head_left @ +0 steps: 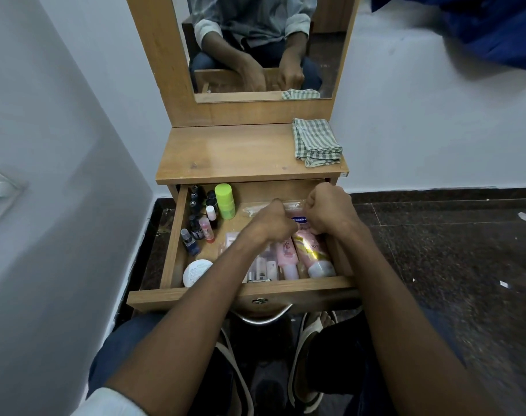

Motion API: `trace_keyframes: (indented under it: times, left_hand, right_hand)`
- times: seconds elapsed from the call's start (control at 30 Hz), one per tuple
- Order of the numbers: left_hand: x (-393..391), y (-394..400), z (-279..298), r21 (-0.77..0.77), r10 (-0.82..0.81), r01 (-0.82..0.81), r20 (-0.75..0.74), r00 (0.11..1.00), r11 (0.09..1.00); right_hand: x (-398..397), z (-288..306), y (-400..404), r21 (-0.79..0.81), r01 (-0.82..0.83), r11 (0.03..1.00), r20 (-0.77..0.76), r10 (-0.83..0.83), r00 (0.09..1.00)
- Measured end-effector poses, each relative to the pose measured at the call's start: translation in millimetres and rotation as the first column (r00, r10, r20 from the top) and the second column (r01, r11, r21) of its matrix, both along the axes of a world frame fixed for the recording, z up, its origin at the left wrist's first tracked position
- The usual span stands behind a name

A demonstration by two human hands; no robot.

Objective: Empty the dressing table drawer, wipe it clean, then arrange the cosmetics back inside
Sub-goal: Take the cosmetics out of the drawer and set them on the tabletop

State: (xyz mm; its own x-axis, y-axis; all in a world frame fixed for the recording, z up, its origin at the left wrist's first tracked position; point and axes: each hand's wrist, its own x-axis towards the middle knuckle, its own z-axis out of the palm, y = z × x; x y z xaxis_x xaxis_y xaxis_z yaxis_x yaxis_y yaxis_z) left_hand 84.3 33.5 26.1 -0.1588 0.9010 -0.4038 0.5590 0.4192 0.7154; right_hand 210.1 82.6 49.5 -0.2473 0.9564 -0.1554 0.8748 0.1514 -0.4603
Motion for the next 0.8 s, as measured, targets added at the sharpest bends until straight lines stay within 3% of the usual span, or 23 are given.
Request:
trace_keyframes:
  times: [0.1,0.17,0.43,0.6,0.7,0.8]
  left_hand:
    - [7.2,2.1,1.4,-0.049,0.098,-0.09,0.199,0.975,0.995]
    - [12.1,3.0,-2.9,-0.051,0.109,-0.099,0.255,0.961,0.994]
    - [13.4,-2.0,-0.2,0.011,0.311,-0.324,0.248,0.918,0.946]
    - [-1.1,-1.4,3.1,0.085,0.316,-0.346,0.249,0.915,0.934]
    - [-12.5,-4.8,10.3,0.11,0.329,-0.368,0.269,0.905,0.923]
    - [-25.3,-7.1,13.5,0.151,0.343,-0.408,0.333,0.879,0.9]
  right_hand:
    - [0.5,-2.8,4.2,-0.026,0.026,0.999,-0.002,-0.026,1.0]
    - [0.5,-5.2,5.9,-0.023,0.051,0.998,-0.025,-0.052,0.998]
    - [-0.5,-10.3,3.1,0.103,0.095,0.99,-0.131,-0.081,0.988]
    - [0.0,-13.9,6.0,0.139,0.103,0.985,-0.224,-0.07,0.972]
    - [0.1,-9.2,5.1,0.036,0.052,0.998,-0.265,-0.041,0.963]
    - [1.0,0.7,-0.3,-0.21,-0.067,0.975,-0.422,-0.028,0.906]
